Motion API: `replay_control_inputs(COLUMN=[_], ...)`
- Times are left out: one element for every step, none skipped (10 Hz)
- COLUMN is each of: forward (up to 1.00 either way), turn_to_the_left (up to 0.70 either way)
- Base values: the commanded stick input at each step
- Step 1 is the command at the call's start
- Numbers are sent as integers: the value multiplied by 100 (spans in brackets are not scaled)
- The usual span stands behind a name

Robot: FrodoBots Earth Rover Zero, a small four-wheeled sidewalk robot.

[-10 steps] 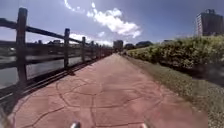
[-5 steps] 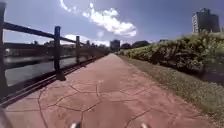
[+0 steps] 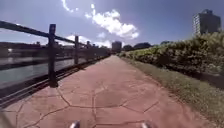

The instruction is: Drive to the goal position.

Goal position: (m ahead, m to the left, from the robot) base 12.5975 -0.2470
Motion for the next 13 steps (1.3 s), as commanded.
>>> replay_control_inputs(forward=[85, 85, 85, 85, 85, 85, 85, 85, 85, 85, 85, 85, 85], turn_to_the_left=[0, 0, 0, 0, 0, 0, 0, 0, 0, 0, 0, 0, -2])
